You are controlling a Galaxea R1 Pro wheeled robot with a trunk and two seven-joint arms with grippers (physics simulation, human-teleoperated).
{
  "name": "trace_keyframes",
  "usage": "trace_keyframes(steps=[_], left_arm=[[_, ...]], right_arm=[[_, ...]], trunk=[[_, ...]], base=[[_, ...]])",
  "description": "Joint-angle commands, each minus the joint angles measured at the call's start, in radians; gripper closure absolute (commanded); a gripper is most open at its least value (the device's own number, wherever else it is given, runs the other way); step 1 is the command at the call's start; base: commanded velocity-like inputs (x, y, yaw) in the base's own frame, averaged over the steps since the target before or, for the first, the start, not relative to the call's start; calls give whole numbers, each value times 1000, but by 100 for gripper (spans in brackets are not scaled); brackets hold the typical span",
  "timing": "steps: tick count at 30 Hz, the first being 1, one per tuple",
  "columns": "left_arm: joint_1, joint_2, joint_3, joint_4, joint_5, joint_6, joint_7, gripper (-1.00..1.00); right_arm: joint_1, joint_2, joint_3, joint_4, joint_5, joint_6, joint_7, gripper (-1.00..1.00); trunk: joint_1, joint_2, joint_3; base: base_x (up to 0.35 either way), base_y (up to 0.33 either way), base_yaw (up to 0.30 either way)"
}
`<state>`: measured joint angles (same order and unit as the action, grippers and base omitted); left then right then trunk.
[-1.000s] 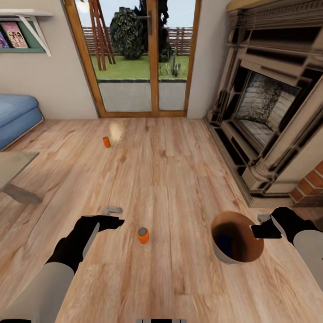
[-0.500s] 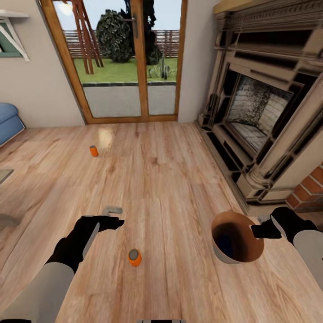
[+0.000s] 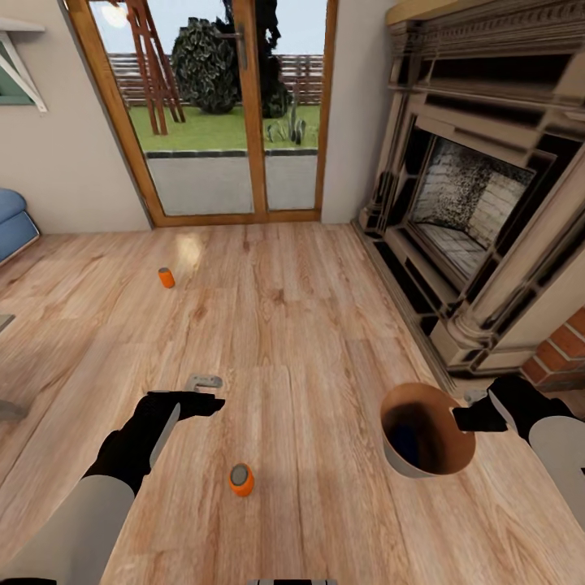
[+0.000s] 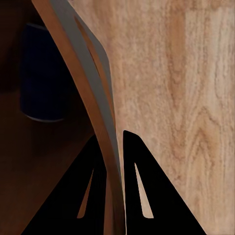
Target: Put the three can of soda from the living room inside the tash can in the kitchen.
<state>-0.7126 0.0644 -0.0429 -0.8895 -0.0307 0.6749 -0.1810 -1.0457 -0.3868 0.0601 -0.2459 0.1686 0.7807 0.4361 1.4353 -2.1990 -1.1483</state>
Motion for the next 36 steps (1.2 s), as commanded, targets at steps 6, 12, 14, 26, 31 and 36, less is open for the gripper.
trace_keyframes(steps=[6,12,14,26,31,36], left_arm=[[-1,-18,3,11,3,70,3,-100],[-8,-106,1,21,-2,123,6,-100],[-10,-117,0,36,-4,124,6,-100],[-15,-132,0,90,1,120,80,-100],[-15,-132,0,89,1,117,121,-100],[-15,-132,0,89,2,107,145,-100]], right_arm=[[-1,-1,-7,-15,-14,11,12,100],[-70,14,-4,-78,-8,196,13,100],[-90,24,-2,-111,-5,246,12,100],[-269,38,4,-132,-1,267,10,100],[-431,31,84,8,14,267,11,100],[-506,28,135,95,19,267,13,100]], trunk=[[0,0,0],[19,-35,-18],[27,-49,-27],[73,-133,-83],[92,-168,-106],[111,-203,-129]], base=[[2,0,0],[0,0,0],[0,0,0],[0,0,0],[0,0,0],[0,0,0]])
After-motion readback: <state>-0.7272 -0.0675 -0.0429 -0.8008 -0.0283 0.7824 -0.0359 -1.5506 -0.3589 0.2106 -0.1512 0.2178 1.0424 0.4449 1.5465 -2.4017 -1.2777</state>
